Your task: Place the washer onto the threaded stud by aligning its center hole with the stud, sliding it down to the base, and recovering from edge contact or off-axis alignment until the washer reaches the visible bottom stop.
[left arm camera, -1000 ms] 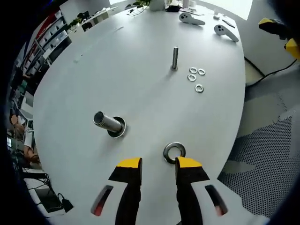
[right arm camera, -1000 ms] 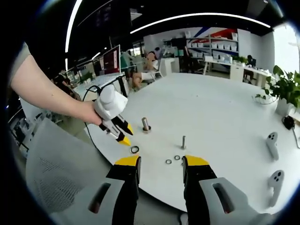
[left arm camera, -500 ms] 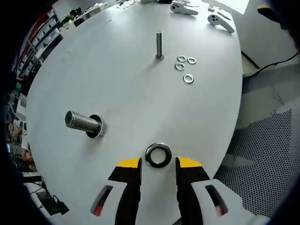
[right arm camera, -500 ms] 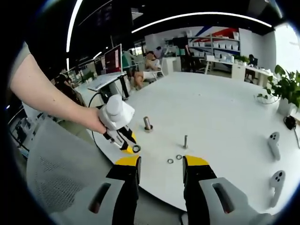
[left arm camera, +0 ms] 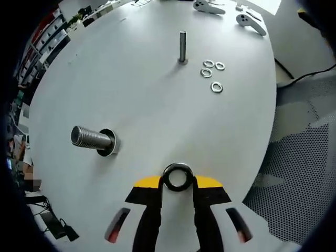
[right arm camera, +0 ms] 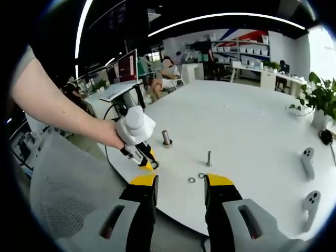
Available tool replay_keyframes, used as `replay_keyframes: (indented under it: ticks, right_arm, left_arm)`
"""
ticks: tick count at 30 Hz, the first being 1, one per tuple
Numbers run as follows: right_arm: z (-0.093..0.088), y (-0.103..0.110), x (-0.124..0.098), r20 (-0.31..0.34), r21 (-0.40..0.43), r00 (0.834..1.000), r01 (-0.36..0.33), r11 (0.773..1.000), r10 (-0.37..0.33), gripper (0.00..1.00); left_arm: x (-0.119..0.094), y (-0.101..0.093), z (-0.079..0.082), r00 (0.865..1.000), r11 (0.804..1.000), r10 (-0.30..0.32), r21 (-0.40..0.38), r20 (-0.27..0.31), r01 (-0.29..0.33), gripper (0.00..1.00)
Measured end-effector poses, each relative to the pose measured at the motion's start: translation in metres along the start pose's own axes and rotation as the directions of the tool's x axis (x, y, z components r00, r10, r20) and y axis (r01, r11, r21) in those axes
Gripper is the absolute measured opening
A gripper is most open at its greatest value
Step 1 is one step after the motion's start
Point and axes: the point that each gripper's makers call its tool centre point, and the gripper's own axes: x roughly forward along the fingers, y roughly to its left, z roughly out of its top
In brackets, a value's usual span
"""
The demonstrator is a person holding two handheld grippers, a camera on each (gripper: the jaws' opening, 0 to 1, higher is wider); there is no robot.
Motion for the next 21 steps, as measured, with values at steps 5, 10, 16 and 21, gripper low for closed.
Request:
replay_keyframes:
  ticks: [5,10,16,21]
  right_arm:
    - [-0.0004,0.0001,-0.0003,-0.001,0.005,1.000,0.000,1.000,0.000,0.37]
    - [-0.0002,-0.0008,-0.0006,0.004,0.009,1.000,0.004,1.000,-0.004,0.37]
    - [0.0001,-0.0003,-0.0002,0.003,0.008,1.000,0.002,1.000,-0.002,0.37]
    - [0.0009,-0.0003,-0.0007,0.010,0.013,1.000,0.000,1.000,0.000,0.37]
  left_arm:
    - [-0.0008,0.0016,-0.0020,1.000,1.000,0.000,-0.006,-0.007,0.000,0.21]
    - [-0.0016,0.0040,-0.0054,1.000,1.000,-0.004,-0.023,-0.031,0.003,0.21]
    - [0.0001,0.0021,-0.0038,0.993,1.000,0.005,-0.014,-0.114,-0.007,0.21]
    - [0.0007,0.0004,-0.0056,0.992,1.000,-0.013,-0.008,-0.125,0.012,0.25]
